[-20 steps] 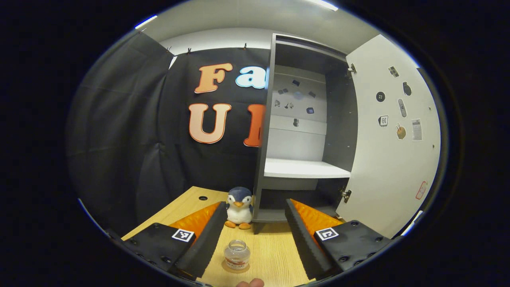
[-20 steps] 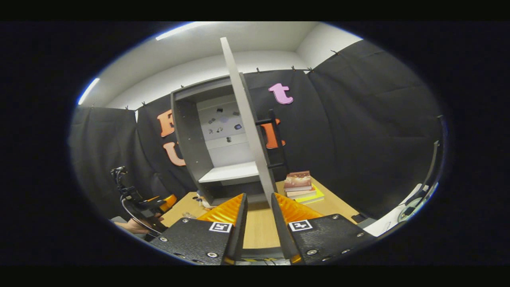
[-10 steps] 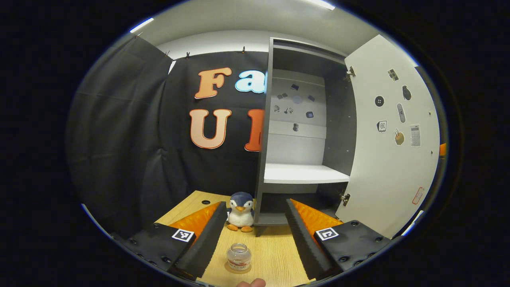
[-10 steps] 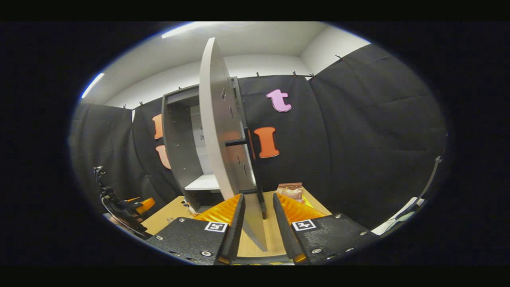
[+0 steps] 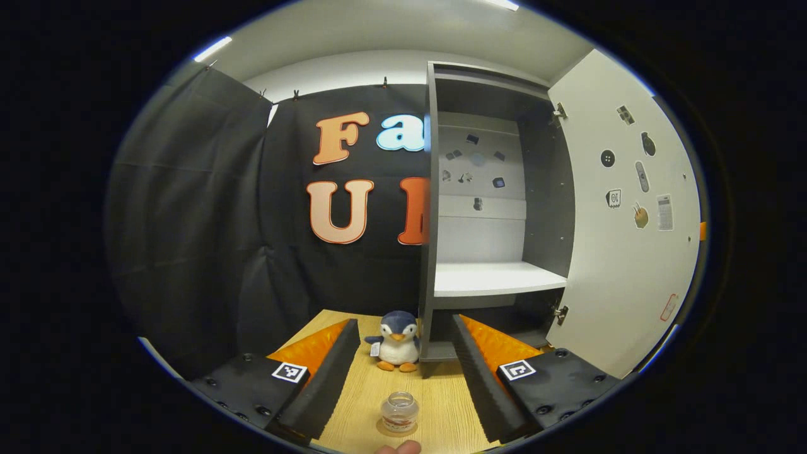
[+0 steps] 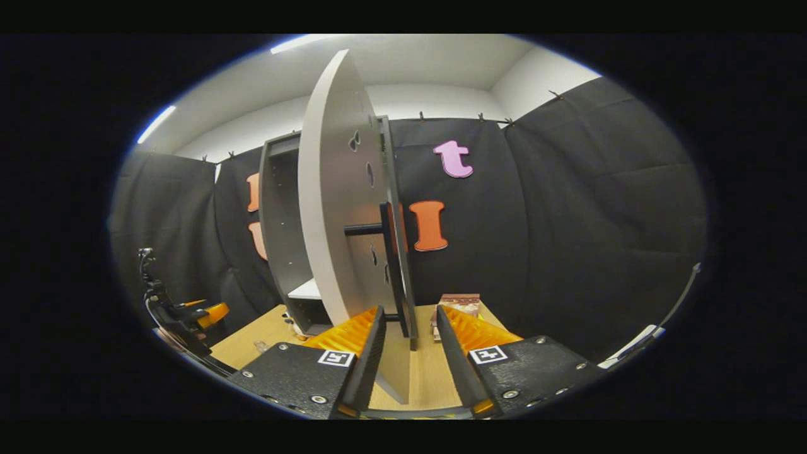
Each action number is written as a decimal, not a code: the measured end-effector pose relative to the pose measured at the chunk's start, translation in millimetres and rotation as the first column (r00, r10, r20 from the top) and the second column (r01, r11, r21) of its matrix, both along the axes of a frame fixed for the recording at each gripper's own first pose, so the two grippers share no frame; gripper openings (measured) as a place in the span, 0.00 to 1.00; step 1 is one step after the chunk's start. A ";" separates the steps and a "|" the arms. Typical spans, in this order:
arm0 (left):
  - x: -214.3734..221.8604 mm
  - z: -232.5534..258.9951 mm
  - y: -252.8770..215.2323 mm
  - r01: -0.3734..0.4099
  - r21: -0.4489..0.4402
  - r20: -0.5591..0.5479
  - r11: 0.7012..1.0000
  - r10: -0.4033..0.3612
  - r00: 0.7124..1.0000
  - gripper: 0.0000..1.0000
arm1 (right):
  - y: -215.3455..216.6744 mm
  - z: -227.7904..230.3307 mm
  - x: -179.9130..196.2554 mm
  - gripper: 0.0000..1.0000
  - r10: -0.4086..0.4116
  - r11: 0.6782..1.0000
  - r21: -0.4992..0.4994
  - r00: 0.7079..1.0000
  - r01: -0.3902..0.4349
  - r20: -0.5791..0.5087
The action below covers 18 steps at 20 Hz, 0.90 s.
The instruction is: Open the cabinet door with the right hand, grasp the bottle in the cabinet with the left hand and place it on the coaster, then close the cabinet door with the right hand.
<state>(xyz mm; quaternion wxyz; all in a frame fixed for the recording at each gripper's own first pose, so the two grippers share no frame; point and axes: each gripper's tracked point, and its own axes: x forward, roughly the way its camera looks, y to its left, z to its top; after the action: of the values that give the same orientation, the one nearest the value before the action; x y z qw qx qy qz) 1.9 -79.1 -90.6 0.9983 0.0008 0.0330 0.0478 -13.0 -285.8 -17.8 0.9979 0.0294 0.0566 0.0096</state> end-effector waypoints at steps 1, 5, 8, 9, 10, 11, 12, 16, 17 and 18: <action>0.0 -0.3 0.6 -0.001 -0.005 -0.002 1.000 0.001 1.000 0.95 | 9.8 -0.6 1.7 0.52 0.019 1.000 0.007 1.000 -0.019 -0.001; -3.9 3.0 6.2 -0.003 0.008 -0.004 1.000 0.003 1.000 0.95 | 54.5 -4.5 9.1 0.52 0.113 0.993 0.039 0.994 -0.113 0.003; -11.7 4.3 20.4 -0.024 0.012 -0.012 1.000 0.024 1.000 0.95 | 91.5 -7.2 21.3 0.52 0.185 0.982 0.035 0.983 -0.184 0.001; -13.6 6.2 26.6 -0.033 0.009 -0.008 0.999 0.033 0.999 0.96 | 101.0 -6.4 25.3 0.52 0.201 0.979 0.037 0.980 -0.201 0.005; -15.3 6.8 31.4 -0.036 0.002 -0.005 0.999 0.036 0.999 0.96 | 112.4 -7.6 29.0 0.53 0.221 0.974 0.044 0.975 -0.220 0.000; -15.8 7.9 37.6 -0.042 -0.006 -0.005 0.999 0.042 0.999 0.96 | 122.8 -8.2 34.1 0.53 0.238 0.970 0.053 0.971 -0.237 0.000; -16.2 7.4 43.8 -0.045 -0.014 -0.005 0.999 0.045 0.999 0.95 | 128.7 -9.5 39.0 0.53 0.253 0.966 0.065 0.968 -0.252 -0.002; -5.6 10.9 69.9 -0.054 -0.034 0.005 0.998 0.054 0.999 0.95 | 164.8 -18.0 64.0 0.67 0.280 0.957 0.078 0.960 -0.279 -0.001; -2.9 12.6 76.9 -0.057 -0.035 0.011 0.998 0.057 0.998 0.96 | 173.0 -19.6 70.4 0.63 0.280 0.957 0.077 0.960 -0.279 -0.002; 0.1 13.6 83.1 -0.057 -0.035 0.015 0.998 0.058 0.998 0.95 | 179.9 -19.8 76.9 0.69 0.277 0.958 0.074 0.961 -0.276 0.002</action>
<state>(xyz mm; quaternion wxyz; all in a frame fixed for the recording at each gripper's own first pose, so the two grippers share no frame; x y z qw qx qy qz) 2.0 3.9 -77.0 0.9966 -0.0180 0.0257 0.0759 64.0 -105.9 -37.5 0.9848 0.0578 0.0639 0.1510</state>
